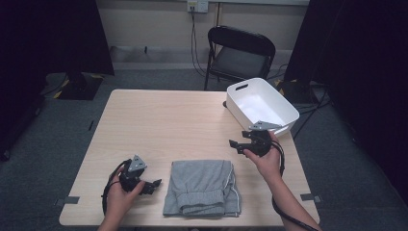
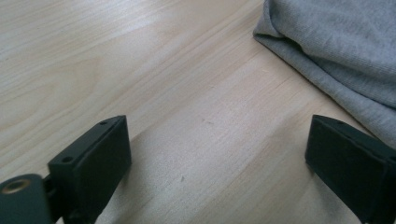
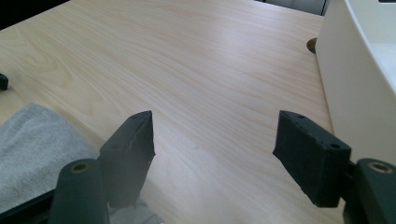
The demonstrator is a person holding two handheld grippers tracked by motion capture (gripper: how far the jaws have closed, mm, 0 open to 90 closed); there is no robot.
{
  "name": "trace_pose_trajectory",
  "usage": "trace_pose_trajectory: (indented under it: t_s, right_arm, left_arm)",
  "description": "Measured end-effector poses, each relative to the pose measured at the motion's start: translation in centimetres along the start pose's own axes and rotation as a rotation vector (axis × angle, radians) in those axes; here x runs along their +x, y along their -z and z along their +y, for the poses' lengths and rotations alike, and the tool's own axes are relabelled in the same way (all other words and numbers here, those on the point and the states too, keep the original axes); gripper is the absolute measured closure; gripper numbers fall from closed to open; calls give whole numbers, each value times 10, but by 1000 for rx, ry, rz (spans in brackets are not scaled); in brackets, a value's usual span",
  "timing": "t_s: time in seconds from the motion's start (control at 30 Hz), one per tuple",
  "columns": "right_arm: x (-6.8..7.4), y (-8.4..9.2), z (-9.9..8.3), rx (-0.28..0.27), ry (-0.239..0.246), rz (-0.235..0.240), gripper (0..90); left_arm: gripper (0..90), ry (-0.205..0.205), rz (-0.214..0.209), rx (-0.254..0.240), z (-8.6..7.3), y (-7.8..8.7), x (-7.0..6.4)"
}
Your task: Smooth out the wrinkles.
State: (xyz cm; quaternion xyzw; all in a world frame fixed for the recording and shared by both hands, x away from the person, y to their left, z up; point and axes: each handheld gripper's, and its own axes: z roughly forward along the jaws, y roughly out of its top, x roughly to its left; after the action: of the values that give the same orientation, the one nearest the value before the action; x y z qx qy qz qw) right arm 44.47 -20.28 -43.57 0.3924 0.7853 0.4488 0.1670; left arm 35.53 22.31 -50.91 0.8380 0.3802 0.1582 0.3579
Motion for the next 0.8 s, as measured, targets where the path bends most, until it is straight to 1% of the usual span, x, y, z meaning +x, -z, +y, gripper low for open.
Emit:
trace_pose_trajectory:
  t_s: [0.03,0.17,0.47,0.57,0.63,0.77,0.8]
  right_arm:
    - [-1,0,1,-2,-1,-1,279]
    - [-6,0,5,1,-4,-15,277]
    - [-12,0,16,5,6,-42,281]
    - [-17,0,22,6,5,-60,281]
    - [-18,0,23,8,-1,-62,282]
    - [-26,-1,29,7,-5,-82,285]
    - [-26,-1,29,7,-5,-82,285]
  left_arm:
    - [39,-6,-5,6,0,-1,0]
    - [0,-10,-12,17,1,-2,-1]
    - [0,-10,-11,17,1,-2,-1]
    - [0,-10,-11,17,1,-2,-1]
    - [0,-10,-11,16,1,-2,-1]
    - [0,-10,-11,17,1,-2,-1]
    - [0,-10,-11,17,1,-2,-1]
